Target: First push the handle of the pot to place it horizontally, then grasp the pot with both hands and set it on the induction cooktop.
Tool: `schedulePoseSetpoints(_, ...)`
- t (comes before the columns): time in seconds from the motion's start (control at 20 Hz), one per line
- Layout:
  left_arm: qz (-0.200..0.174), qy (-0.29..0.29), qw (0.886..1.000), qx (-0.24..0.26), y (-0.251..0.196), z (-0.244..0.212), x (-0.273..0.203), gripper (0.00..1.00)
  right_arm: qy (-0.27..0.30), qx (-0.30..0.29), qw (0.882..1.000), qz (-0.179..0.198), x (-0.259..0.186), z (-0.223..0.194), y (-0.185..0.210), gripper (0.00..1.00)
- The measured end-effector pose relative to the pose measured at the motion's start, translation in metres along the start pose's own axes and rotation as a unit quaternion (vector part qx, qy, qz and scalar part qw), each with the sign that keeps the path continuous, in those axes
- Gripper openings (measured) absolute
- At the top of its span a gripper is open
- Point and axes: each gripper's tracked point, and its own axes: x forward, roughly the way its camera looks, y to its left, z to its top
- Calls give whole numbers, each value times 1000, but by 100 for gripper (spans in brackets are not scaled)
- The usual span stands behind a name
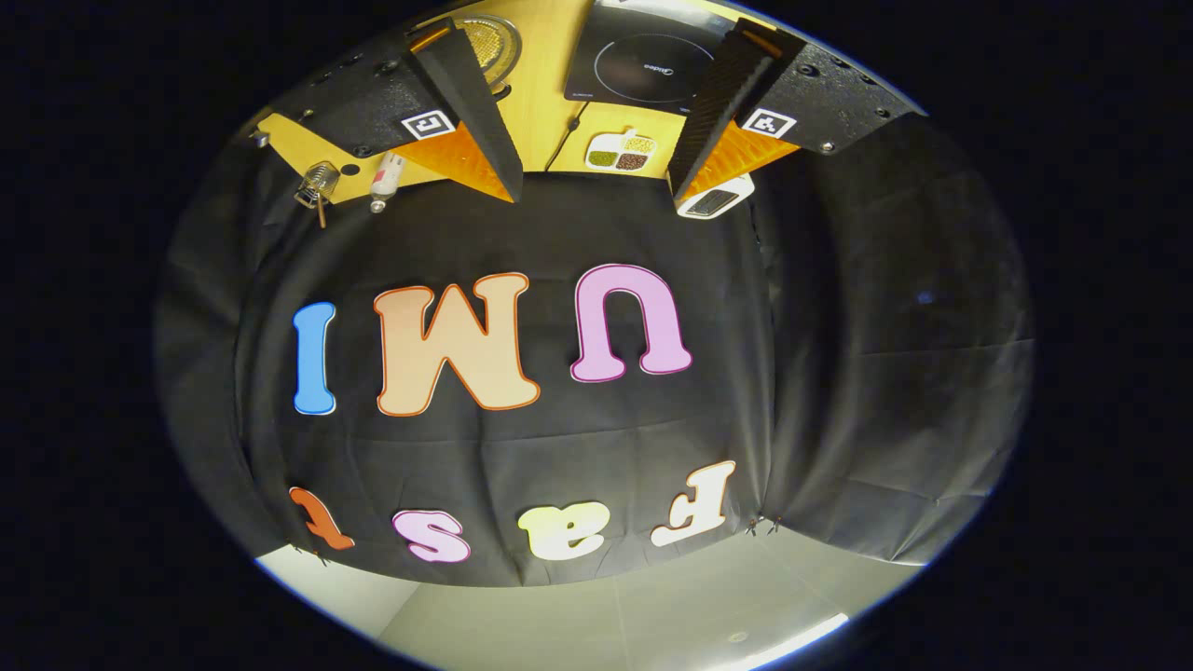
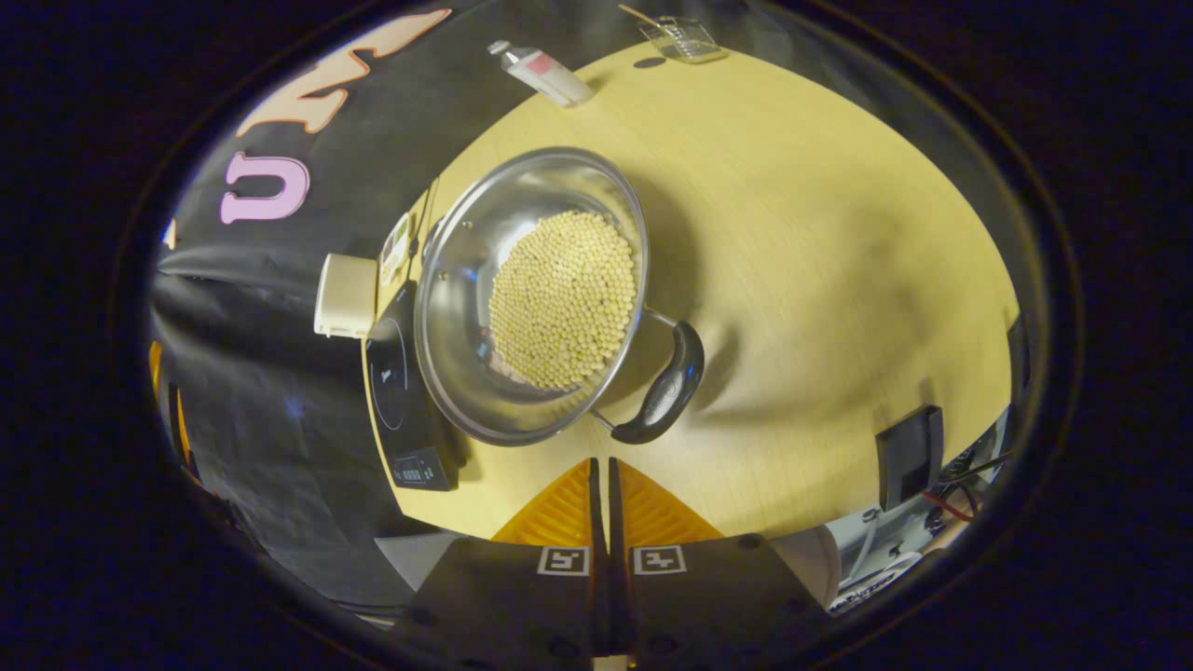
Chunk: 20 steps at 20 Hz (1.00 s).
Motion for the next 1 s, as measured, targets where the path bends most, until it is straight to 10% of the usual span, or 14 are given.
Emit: schedulePoseSetpoints(1.0, 49, 66, 996, -14, 19, -46, -18, 96, 20, 35, 999, -12, 23, 25, -25, 3)
